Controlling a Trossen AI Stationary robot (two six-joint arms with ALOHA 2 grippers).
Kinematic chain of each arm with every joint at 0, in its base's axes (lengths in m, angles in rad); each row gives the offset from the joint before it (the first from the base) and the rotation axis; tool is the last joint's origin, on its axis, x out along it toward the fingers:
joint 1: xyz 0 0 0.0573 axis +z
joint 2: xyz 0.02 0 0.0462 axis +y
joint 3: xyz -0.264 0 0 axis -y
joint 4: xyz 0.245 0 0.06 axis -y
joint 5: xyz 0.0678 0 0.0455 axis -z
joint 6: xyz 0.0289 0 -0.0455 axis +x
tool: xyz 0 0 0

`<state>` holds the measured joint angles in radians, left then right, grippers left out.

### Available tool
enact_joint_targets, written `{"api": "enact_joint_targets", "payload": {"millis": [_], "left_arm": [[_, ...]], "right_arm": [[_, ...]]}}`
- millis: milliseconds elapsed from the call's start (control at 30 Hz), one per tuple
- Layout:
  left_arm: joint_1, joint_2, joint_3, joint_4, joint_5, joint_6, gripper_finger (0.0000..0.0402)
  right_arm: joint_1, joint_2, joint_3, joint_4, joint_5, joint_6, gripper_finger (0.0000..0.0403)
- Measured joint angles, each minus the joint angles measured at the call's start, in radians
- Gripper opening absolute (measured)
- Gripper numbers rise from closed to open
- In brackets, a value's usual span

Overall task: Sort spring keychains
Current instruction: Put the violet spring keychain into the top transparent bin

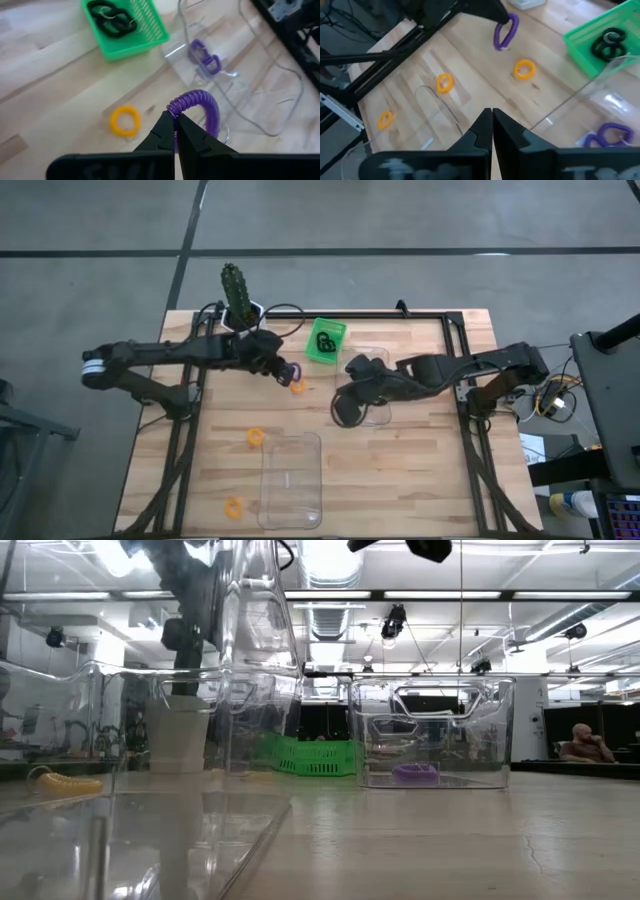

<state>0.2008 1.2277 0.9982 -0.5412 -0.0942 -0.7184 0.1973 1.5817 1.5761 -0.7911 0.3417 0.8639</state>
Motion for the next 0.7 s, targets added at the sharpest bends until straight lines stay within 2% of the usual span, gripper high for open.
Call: {"api": "enact_joint_targets", "payload": {"millis": [333,700], "left_arm": [[-0.008,0.123,0.128,0.018,0.072,0.001,0.0000],[-0.021,0.356,0.364,0.016,0.145,0.075,0.0000]], "right_arm": [[0.031,-0.039,0.000,-0.090,0.092,0.030,0.0008],[0.091,-0.083,0.000,-0.156,0.219,0.090,0.0008]]}}
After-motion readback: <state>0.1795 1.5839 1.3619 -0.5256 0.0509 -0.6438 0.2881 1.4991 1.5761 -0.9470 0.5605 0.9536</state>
